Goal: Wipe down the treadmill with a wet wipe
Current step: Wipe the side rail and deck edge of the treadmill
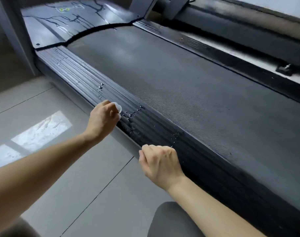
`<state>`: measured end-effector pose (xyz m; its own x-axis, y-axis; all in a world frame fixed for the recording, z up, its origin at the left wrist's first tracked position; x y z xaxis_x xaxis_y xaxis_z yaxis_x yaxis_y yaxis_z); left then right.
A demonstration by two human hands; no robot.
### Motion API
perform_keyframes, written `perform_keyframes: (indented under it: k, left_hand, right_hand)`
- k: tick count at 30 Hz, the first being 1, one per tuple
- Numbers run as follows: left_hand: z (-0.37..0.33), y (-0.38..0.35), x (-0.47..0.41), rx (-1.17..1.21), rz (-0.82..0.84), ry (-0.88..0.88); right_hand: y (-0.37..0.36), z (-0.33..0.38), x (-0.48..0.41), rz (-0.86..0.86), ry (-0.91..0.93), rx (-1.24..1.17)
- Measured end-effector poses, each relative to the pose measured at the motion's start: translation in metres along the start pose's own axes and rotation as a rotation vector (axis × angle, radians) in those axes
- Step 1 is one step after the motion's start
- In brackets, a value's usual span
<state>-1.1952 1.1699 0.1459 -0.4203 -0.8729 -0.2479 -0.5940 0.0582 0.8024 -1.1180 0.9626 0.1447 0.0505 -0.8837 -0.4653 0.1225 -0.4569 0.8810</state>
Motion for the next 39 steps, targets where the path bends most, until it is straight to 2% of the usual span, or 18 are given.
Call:
perform_keyframes:
  k: [3, 7, 14, 18, 23, 26, 28, 31, 33, 36, 39]
  left_hand:
    - [-0.025, -0.011, 0.009, -0.017, 0.069, -0.115]
    - [-0.072, -0.042, 0.052, 0.072, 0.242, -0.325]
    - [-0.163, -0.073, 0.139, 0.212, 0.343, -0.721]
    - [-0.207, -0.098, 0.196, 0.263, 0.412, -0.866]
    - [-0.244, -0.116, 0.228, 0.251, 0.446, -0.902]
    - [-0.246, -0.113, 0.225, 0.246, 0.484, -0.869]
    - [-0.240, -0.109, 0.217, 0.327, 0.556, -0.745]
    - [-0.220, -0.115, 0.200, 0.425, 0.780, -0.487]
    - [-0.206, -0.117, 0.192, 0.451, 0.901, -0.448]
    - [-0.200, -0.107, 0.178, 0.467, 0.916, -0.551]
    - [-0.212, -0.092, 0.171, 0.335, 0.775, -0.804]
  right_hand:
    - [0.014, -0.022, 0.025, -0.022, -0.220, 0.062]
    - [0.028, -0.038, 0.052, -0.021, -0.404, 0.198]
    - [0.078, -0.081, 0.149, -0.117, -0.883, 0.433]
    - [0.080, -0.078, 0.176, -0.158, -0.895, 0.426]
    - [0.087, -0.094, 0.199, -0.271, -1.021, 0.344]
    - [0.103, -0.069, 0.193, -0.309, -0.926, 0.334]
    - [0.091, -0.047, 0.183, -0.242, -0.883, 0.262]
    - [0.070, -0.039, 0.176, -0.172, -0.926, 0.115]
    - [0.059, -0.045, 0.169, -0.064, -0.944, 0.036]
    - [0.042, -0.040, 0.164, 0.135, -0.850, 0.103]
    - [0.041, -0.036, 0.182, 0.312, -0.840, 0.267]
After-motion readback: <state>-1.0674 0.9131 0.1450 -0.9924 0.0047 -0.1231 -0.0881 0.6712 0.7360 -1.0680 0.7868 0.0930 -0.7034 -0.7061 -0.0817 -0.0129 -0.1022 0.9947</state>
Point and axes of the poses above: each hand's wrist, its own x-axis away from the middle knuckle, its own y-axis out of the back of the hand, z = x × y, the point moved 10 cm from there along -x, towards the middle knuckle, and after that the axes turned 11 degrees about y, right-handed, at the moved point
